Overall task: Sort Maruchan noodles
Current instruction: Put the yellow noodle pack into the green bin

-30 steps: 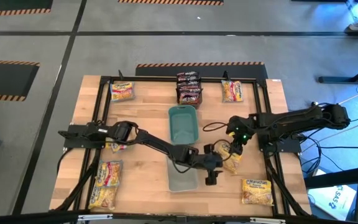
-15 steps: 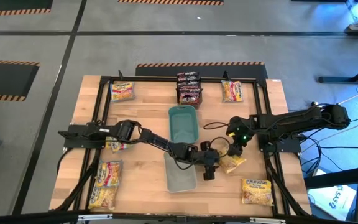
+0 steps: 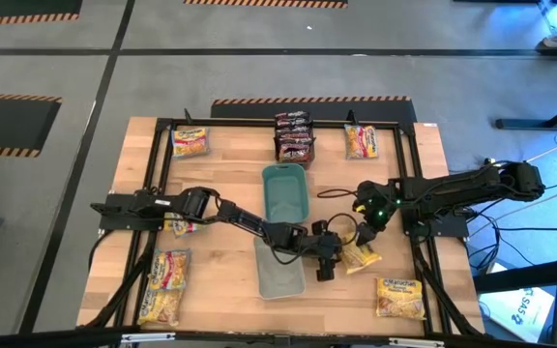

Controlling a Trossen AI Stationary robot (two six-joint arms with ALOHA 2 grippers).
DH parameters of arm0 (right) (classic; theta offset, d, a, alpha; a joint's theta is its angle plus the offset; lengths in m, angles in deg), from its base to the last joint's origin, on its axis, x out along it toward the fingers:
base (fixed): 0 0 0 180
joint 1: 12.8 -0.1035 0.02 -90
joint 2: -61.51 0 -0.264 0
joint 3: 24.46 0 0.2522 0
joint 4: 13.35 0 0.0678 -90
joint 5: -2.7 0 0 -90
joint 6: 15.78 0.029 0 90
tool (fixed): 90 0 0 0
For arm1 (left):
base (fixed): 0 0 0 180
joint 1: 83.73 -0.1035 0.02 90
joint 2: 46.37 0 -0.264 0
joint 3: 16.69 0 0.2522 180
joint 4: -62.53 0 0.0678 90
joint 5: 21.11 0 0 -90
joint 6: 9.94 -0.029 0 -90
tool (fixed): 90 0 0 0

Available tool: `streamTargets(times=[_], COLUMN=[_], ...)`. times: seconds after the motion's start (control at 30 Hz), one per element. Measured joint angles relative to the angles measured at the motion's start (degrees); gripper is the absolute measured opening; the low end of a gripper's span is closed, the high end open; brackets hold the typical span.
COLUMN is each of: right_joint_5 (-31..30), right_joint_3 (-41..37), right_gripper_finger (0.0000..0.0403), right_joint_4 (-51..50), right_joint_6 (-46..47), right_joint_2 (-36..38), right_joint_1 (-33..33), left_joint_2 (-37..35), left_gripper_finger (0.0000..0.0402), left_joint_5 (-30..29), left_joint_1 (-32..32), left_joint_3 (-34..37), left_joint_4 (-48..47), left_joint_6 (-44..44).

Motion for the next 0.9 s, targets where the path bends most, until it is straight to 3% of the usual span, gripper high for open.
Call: streamTargets(times=[0.3,0.7,0.9], right_joint_5=[-0.89,-4.49,-6.15], right_joint_3=[0.0,0.0,0.02], right_gripper_finger=[0.026,0.0259,0.021], right_joint_4=[5.93,9.33,9.31], right_joint_6=[6.08,6.66,6.73], right_joint_2=[-0.17,-0.17,-0.17], right_joint_1=[0.0,0.04,-1.41], left_joint_2=[0.02,0.09,0.09], left_gripper_finger=[0.0224,0.0224,0.0225], left_joint_5=[-3.21,-7.01,-7.58], left_joint_1=[0.4,0.39,0.37], left_joint_3=[0.07,0.04,0.04], left_joint_4=[1.7,3.79,3.95], left_joint_6=[0.11,-0.32,-1.32])
